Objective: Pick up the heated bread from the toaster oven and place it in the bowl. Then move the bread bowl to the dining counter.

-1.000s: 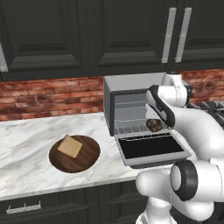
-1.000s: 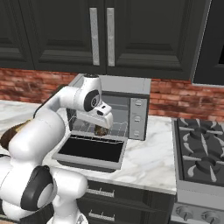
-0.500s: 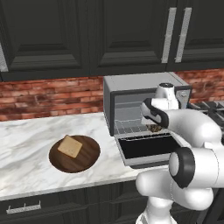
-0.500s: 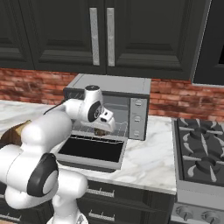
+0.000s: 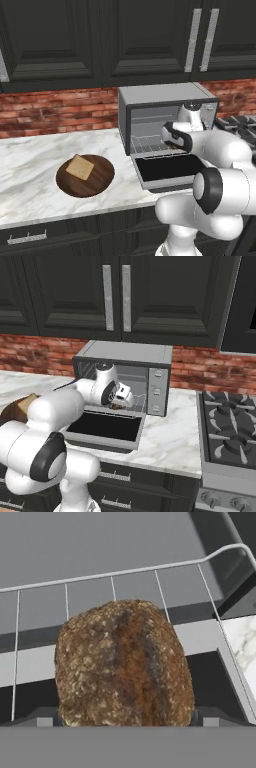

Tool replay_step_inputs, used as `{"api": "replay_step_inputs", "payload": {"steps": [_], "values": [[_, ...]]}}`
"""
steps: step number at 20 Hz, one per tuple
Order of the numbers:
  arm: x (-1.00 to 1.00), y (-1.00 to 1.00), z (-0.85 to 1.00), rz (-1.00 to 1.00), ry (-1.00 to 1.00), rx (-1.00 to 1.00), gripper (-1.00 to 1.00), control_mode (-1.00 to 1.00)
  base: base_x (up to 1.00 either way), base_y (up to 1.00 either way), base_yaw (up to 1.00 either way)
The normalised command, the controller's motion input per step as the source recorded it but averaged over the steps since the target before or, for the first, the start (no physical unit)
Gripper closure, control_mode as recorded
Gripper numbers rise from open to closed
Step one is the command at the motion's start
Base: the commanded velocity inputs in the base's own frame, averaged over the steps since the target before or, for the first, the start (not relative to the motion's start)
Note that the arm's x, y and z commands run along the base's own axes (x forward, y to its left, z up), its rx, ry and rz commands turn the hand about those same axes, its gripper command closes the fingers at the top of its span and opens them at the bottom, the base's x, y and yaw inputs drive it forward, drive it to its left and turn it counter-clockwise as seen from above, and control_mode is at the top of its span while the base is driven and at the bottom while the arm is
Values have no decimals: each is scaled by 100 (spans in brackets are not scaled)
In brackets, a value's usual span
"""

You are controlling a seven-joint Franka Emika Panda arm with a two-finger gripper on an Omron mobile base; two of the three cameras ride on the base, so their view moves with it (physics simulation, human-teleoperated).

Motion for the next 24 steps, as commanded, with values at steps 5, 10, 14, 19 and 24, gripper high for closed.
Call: {"api": "replay_step_inputs", "payload": {"steps": [5,10,14,19,24], "values": [[2,0,-6,1,-7,-1,100,-100,0,0,0],[-30,0,0,1,0,0,100,-100,0,0,0],[-100,9,14,15,0,1,100,-100,0,0,0],[-93,81,62,30,-2,0,100,-100,0,0,0],[-47,100,76,31,-1,0,100,-100,0,0,0]]}}
